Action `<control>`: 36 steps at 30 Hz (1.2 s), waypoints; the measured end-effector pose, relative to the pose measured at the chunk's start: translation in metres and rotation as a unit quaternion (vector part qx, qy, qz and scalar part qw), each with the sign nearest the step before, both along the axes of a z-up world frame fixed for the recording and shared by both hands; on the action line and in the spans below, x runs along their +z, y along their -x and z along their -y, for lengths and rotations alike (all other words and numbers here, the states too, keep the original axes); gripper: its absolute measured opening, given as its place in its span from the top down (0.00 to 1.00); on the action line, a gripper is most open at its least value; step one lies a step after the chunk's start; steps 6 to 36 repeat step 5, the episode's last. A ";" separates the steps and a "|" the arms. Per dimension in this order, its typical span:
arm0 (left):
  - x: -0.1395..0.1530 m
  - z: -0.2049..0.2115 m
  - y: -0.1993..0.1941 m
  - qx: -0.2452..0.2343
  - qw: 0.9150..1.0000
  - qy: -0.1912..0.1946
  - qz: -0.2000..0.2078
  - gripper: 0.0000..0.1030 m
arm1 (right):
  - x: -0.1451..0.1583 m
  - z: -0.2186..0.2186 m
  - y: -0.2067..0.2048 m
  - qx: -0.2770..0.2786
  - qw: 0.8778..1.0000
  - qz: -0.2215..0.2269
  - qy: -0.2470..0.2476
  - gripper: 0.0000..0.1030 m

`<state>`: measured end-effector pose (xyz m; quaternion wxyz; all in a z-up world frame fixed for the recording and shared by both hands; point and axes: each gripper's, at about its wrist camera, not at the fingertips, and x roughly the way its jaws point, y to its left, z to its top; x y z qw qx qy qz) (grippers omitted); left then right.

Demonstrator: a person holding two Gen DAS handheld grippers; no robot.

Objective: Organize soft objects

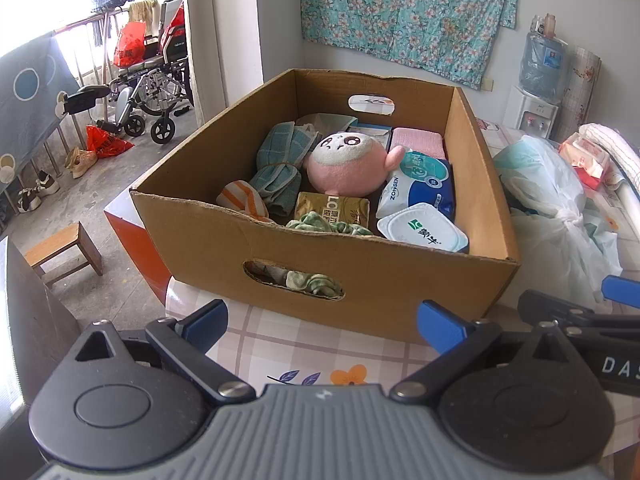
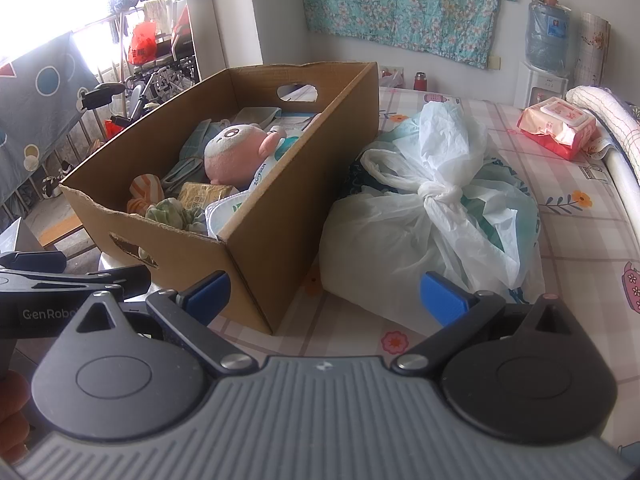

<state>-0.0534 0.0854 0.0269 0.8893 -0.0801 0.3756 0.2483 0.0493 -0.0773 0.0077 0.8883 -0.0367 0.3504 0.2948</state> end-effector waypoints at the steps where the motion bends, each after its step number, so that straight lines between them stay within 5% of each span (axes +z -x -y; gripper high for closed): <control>1: 0.000 0.000 0.000 0.000 1.000 0.000 0.000 0.01 | 0.000 0.000 0.000 0.000 1.000 0.000 0.000 0.01; 36: 0.000 0.000 0.000 0.000 1.000 0.000 0.000 0.01 | 0.000 0.000 0.000 0.000 1.000 0.000 0.000 0.01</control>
